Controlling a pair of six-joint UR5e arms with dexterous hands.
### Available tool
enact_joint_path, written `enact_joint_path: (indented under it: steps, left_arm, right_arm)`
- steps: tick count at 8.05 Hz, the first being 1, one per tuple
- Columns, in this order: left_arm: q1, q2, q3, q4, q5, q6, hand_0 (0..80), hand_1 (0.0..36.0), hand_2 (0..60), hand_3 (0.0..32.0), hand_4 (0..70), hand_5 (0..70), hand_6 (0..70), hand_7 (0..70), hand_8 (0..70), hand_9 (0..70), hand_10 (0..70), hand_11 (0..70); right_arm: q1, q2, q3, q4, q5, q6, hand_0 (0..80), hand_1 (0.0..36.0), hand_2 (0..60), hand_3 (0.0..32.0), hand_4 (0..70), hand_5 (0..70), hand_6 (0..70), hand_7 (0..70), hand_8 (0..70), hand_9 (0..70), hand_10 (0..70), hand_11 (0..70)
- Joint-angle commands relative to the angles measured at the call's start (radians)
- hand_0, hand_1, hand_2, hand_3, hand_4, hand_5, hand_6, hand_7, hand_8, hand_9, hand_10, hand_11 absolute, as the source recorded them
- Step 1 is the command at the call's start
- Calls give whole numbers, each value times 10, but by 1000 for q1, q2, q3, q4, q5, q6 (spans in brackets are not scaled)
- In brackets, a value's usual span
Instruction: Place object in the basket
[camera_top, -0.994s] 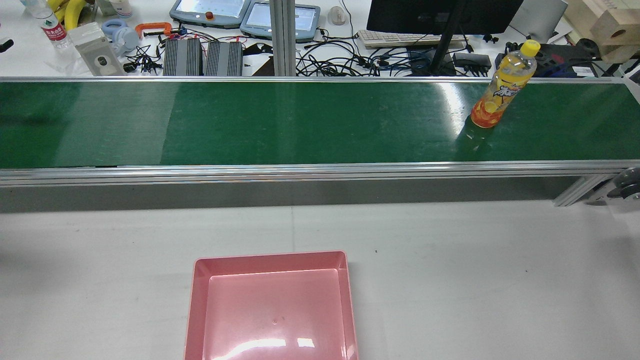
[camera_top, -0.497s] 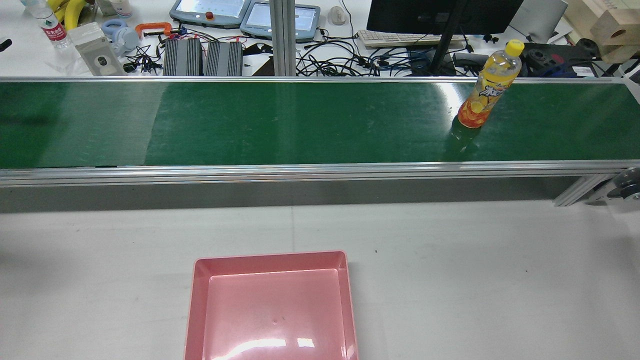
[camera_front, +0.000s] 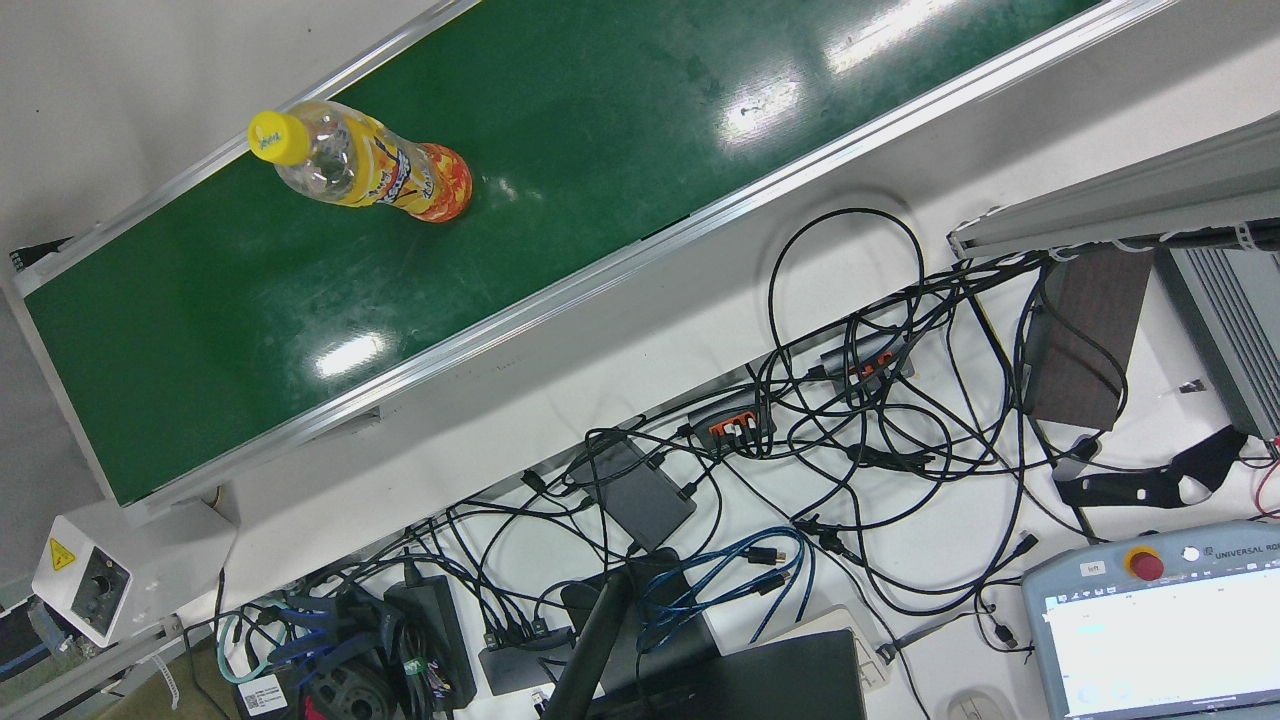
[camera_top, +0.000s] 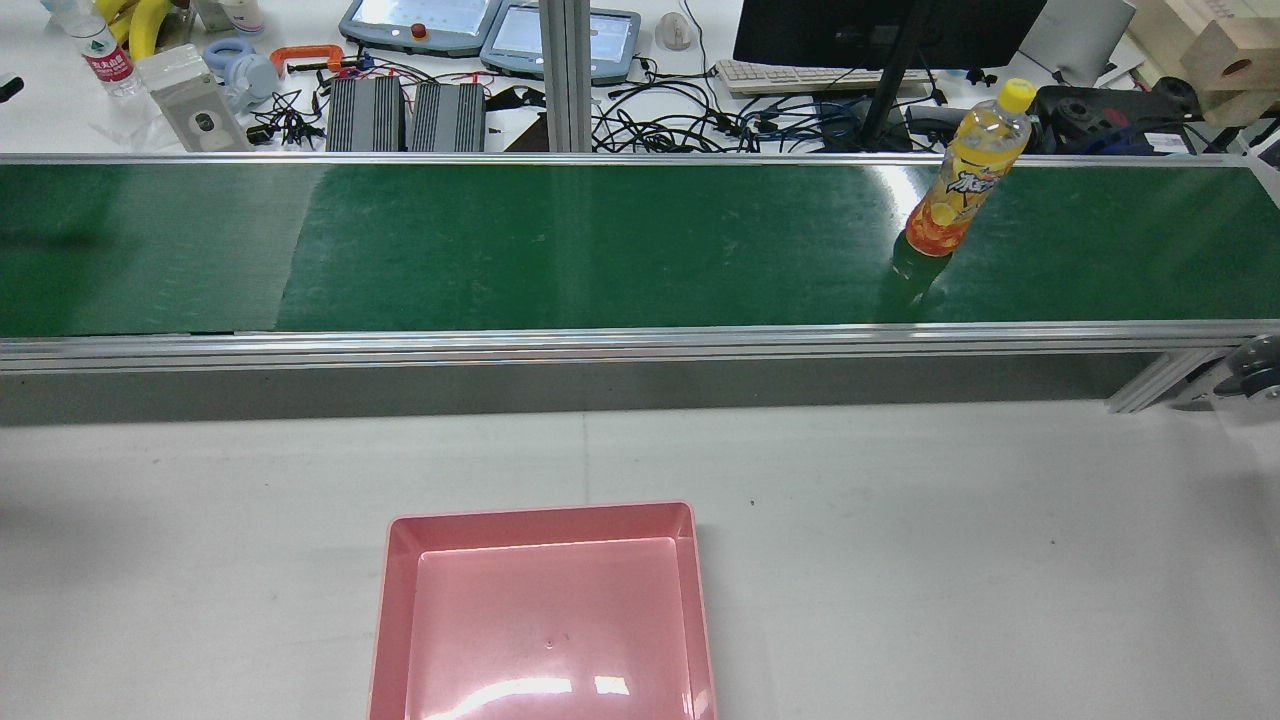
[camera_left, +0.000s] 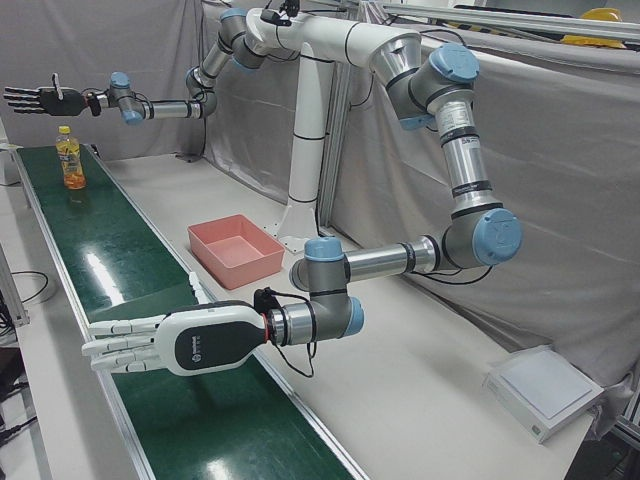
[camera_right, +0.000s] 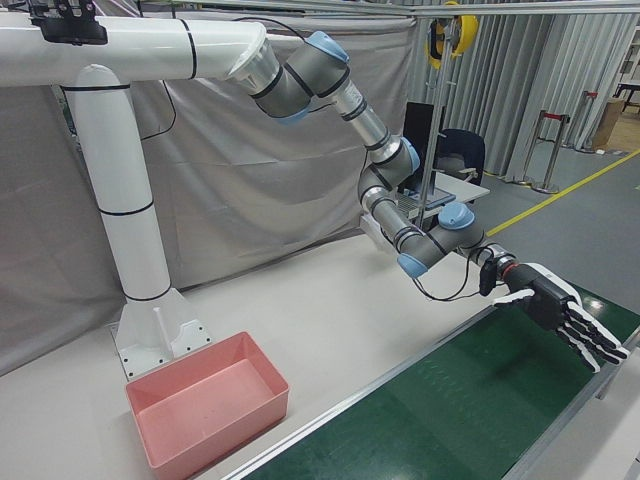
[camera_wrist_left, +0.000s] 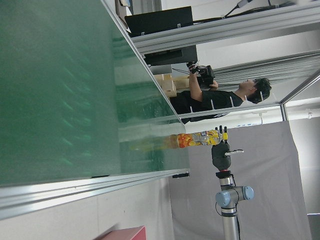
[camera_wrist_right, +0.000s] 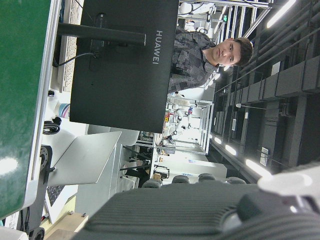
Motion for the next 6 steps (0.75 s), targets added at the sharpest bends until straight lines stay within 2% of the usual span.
enact_joint_path:
  steps: [1, 6]
  left_arm:
    - [1, 0, 0, 1, -1, 0, 527, 161, 0, 0, 50, 70, 0, 0, 0, 0, 54, 101]
    - [0, 0, -9, 5, 1, 0, 532, 163, 0, 0, 52, 75, 0, 0, 0, 0, 57, 104]
  right_arm:
    - [0, 0, 0, 0, 0, -1, 0, 0, 0, 0, 0, 0, 0, 0, 0, 0, 0, 0]
    - [0, 0, 0, 0, 0, 0, 0, 0, 0, 0, 0, 0, 0, 0, 0, 0, 0, 0]
